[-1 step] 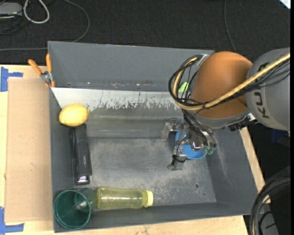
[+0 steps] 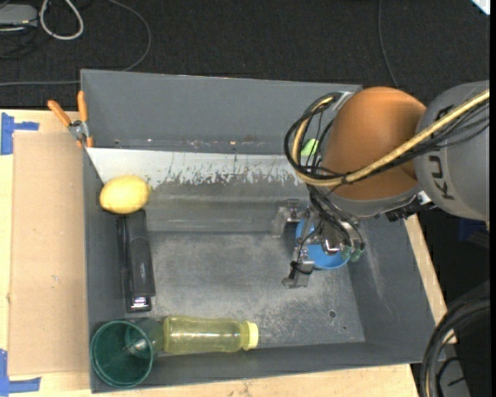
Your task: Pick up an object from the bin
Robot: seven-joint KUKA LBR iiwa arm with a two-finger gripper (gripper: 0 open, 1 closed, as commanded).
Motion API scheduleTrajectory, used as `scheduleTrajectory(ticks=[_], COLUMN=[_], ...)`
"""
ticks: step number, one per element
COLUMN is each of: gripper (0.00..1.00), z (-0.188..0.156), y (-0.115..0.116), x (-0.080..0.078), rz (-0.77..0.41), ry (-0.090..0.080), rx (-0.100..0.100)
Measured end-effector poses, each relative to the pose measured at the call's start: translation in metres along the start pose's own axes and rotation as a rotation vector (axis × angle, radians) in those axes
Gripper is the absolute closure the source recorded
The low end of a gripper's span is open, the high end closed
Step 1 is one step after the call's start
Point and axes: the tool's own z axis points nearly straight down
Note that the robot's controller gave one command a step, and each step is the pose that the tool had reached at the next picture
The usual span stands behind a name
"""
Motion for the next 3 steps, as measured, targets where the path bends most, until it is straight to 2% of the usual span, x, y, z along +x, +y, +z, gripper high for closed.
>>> scheduleTrajectory(ticks=[1,2,3], gripper=[0.00,0.00,0.00], z=[0.018,0.063,0.088], y=[-0.076,-0.061,-0.069], x=[0.002,-0.051,-0.025], rz=[0.026,-0.050,-0.033], ry=[0.003,0.000,-0.002], rx=[0.002,-0.004,-0.001])
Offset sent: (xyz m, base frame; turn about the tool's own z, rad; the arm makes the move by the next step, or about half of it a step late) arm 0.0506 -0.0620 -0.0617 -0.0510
